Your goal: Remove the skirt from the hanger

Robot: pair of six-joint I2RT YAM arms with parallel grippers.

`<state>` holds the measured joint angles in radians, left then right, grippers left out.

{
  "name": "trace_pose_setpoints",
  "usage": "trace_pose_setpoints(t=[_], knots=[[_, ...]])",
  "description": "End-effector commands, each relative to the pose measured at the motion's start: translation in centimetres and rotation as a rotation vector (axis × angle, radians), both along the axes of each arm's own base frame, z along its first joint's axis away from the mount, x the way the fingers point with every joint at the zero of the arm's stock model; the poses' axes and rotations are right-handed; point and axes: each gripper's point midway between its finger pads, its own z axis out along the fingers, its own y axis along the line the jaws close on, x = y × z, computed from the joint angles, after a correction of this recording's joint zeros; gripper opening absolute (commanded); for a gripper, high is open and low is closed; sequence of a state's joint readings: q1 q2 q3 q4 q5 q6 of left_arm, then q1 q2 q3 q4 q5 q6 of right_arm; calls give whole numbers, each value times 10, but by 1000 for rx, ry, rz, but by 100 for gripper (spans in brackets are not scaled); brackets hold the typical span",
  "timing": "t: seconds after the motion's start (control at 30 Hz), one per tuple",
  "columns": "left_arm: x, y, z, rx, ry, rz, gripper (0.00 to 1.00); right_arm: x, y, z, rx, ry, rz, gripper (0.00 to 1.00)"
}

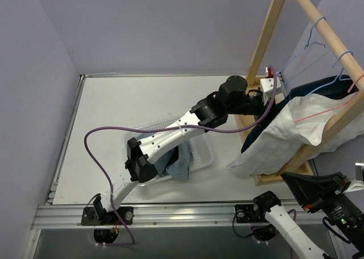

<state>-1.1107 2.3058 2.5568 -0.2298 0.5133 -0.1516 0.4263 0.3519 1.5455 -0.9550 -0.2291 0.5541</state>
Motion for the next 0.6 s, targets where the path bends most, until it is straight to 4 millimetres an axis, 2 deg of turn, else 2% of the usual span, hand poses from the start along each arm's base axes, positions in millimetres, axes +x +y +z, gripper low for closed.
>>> trace_pose_setpoints(t=[0.0,0.27,0.57], knots=[[-6,11,49,-101,-55,23,2,4,0,1,9,-2,-6,4],[4,26,104,-244,-70,120,2,7,0,-2,-2,5,-11,3],[7,44,152,-380,-59,166,2,4,-4,-2,-4,13,-20,3]])
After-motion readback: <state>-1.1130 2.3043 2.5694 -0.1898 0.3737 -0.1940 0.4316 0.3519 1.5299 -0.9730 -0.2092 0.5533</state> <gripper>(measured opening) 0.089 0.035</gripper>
